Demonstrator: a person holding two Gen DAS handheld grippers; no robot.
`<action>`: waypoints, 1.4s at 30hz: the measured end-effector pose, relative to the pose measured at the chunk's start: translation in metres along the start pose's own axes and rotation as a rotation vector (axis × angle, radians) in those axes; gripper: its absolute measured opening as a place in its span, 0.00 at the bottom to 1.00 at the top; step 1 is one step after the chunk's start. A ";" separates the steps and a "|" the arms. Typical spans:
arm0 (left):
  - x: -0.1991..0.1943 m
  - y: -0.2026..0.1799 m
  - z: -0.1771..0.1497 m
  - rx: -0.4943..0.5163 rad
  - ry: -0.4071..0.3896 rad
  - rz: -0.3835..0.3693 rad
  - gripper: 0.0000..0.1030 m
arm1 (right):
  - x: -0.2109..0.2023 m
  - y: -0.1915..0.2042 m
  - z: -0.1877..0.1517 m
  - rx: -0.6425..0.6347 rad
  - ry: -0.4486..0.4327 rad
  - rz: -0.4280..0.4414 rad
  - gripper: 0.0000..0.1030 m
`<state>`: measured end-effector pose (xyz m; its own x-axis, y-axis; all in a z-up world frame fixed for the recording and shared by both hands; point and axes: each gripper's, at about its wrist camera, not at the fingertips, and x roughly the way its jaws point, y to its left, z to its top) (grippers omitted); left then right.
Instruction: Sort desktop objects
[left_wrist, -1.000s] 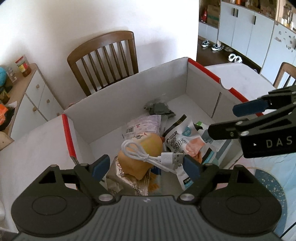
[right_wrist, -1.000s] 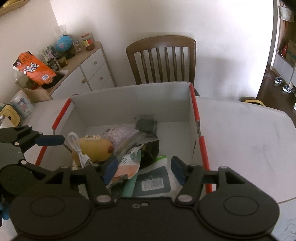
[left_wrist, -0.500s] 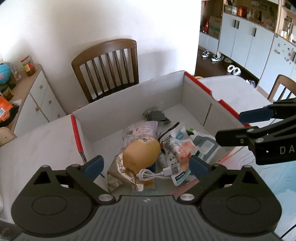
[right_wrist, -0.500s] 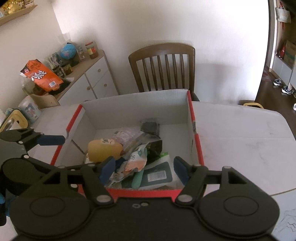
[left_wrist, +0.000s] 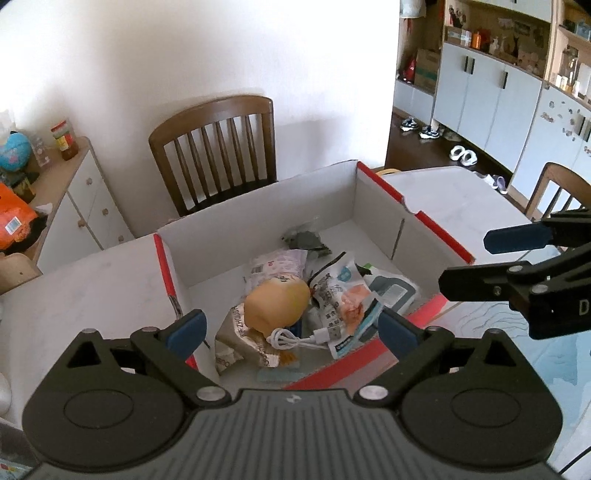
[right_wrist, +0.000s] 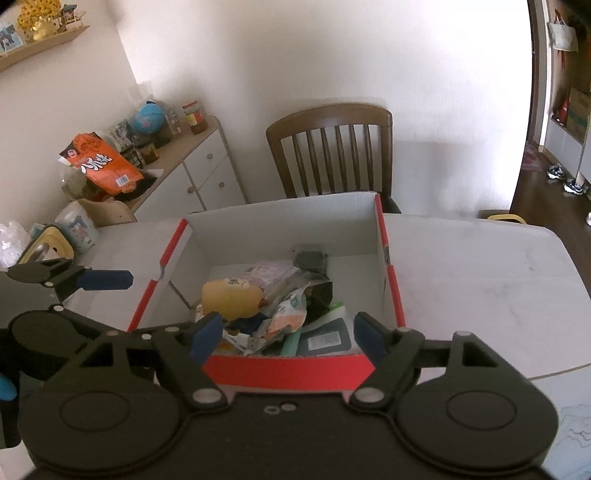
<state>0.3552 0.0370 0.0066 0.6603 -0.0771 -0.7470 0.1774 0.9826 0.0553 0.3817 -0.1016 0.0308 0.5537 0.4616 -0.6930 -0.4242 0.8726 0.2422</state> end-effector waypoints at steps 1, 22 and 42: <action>-0.003 -0.001 -0.001 0.000 -0.003 0.008 0.97 | -0.003 0.000 -0.001 0.002 -0.003 0.002 0.78; -0.051 -0.003 -0.029 -0.076 -0.058 0.030 0.97 | -0.061 0.019 -0.032 -0.058 -0.145 0.051 0.96; -0.088 -0.026 -0.055 -0.089 -0.092 0.089 0.97 | -0.082 0.026 -0.054 -0.088 -0.168 0.028 0.97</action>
<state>0.2527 0.0275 0.0346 0.7350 -0.0001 -0.6780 0.0522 0.9970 0.0565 0.2864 -0.1253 0.0574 0.6500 0.5118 -0.5618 -0.4978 0.8453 0.1942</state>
